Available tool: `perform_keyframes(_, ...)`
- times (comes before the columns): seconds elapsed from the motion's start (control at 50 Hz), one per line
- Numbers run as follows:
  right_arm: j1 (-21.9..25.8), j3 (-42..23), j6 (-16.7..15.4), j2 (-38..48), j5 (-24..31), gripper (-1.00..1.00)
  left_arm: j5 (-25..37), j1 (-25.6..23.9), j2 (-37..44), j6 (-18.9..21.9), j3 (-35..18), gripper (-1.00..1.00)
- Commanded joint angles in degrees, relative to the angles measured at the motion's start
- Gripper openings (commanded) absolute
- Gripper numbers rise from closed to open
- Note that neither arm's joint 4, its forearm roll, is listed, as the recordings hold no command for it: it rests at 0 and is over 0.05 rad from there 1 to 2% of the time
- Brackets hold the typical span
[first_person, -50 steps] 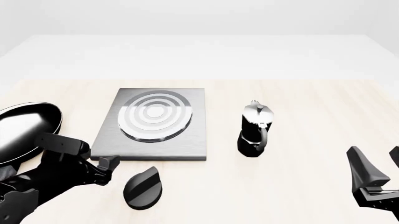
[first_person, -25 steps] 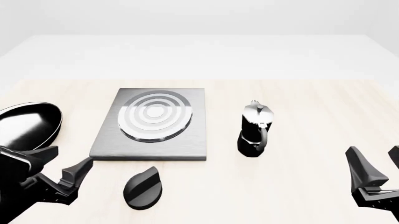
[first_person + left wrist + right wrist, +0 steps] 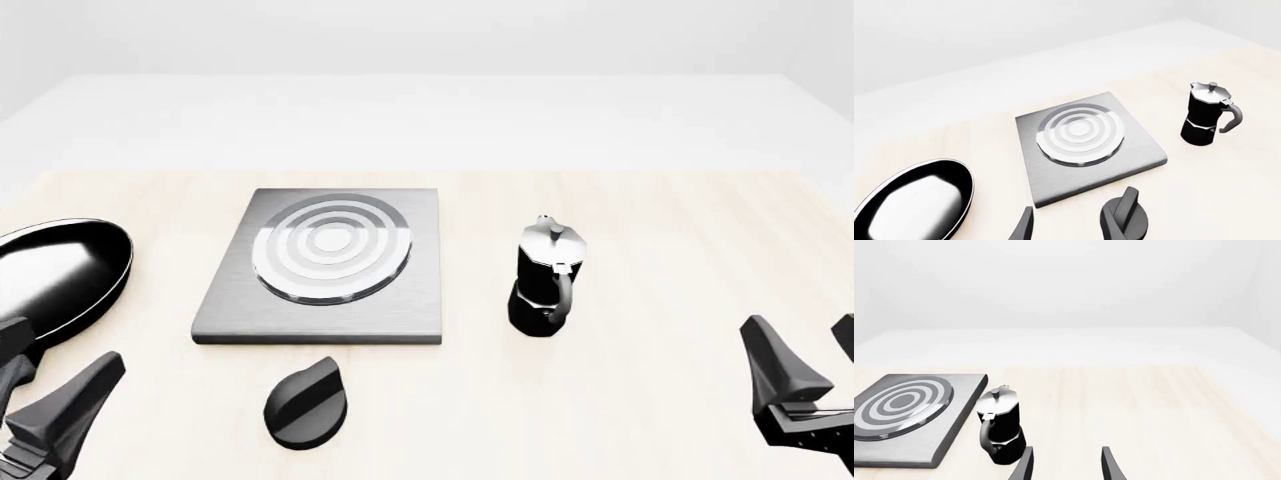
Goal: Turn on the stove.
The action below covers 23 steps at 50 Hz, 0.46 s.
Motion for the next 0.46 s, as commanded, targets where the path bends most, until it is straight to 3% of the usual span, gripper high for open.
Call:
perform_keyframes(0.02, -0.1, 0.0, -0.2, 0.6, -0.3, 1.00, 1.4, -1.4, -3.4, 0.6, -0.3, 1.00)
perform_keyframes(0.46, -0.1, 0.0, -0.3, 0.5, -0.4, 1.00, -5.1, 0.6, -3.4, -1.5, 9.1, 1.00)
